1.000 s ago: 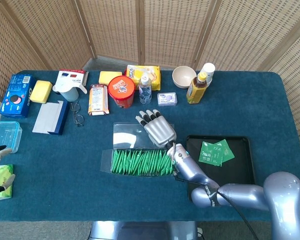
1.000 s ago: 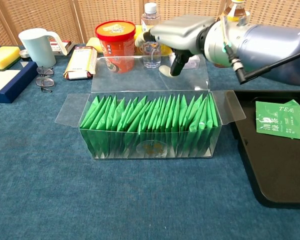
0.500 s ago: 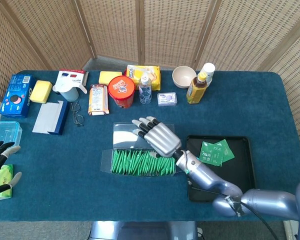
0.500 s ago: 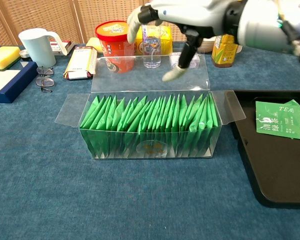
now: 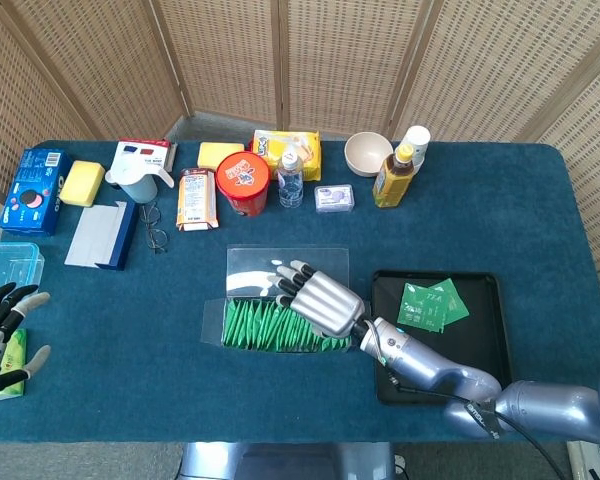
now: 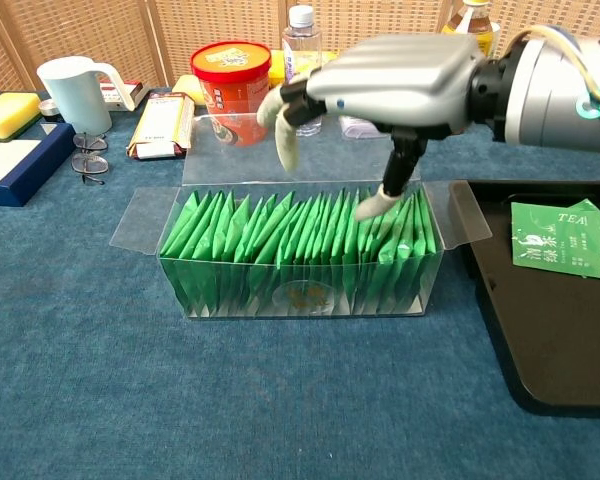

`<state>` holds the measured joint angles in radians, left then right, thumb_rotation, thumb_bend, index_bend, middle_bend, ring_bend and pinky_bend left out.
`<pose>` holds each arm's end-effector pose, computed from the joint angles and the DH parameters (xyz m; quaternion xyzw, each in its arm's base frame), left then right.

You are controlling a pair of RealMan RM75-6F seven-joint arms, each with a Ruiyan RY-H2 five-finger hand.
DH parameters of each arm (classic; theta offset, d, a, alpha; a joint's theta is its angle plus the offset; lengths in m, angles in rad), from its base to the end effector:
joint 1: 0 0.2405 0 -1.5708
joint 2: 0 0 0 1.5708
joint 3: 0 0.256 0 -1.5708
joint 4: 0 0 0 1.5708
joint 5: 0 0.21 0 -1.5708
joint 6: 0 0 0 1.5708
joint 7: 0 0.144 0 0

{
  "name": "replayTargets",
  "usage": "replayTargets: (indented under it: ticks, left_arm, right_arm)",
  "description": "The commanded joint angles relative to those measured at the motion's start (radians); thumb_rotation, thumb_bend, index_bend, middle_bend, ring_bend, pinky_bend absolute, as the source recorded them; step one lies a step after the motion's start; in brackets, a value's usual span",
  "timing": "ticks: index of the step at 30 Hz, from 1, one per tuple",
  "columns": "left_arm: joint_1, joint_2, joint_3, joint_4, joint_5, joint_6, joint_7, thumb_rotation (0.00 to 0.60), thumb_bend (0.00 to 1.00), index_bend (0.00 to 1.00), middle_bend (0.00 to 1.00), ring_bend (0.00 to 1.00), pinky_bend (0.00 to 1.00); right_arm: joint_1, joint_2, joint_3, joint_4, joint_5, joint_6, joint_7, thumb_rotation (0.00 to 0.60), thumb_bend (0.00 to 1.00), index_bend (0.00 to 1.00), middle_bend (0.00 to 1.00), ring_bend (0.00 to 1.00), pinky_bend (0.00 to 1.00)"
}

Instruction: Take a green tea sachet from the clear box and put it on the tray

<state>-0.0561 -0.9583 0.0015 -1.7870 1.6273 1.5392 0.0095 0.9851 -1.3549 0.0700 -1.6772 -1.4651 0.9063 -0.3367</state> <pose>-0.2764 0.1591 0.1864 -0.6240 -0.3698 -0.4057 0.5562 -0.0507 -0.3177 0.0081 0.8706 -0.1283 0.3906 0.2701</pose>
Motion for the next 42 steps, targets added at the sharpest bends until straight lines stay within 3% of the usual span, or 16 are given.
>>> replayTargets:
  ticks: [1,19,42]
  left_arm:
    - [-0.001,-0.001,0.0,-0.001,0.001,-0.001,0.001,0.6,0.27,0.19,0.17,0.09,0.25]
    - [0.002,-0.008,0.004,0.018,-0.007,0.001,-0.013,0.6,0.27,0.19,0.17,0.09,0.25]
    - [0.009,-0.015,0.007,0.045,-0.016,0.008,-0.043,0.6,0.27,0.19,0.17,0.09,0.25]
  right_arm:
    - [0.01,0.012,-0.014,-0.004,-0.023,-0.027,-0.04,0.6,0.05,0.36,0.16,0.11,0.17]
    - [0.033,-0.008,-0.011,0.0,-0.001,-0.115,-0.196,0.6,0.05,0.38,0.17,0.11,0.17]
    - [0.07,-0.04,0.023,-0.003,0.068,-0.166,-0.296,0.6,0.05,0.37,0.17,0.11,0.16]
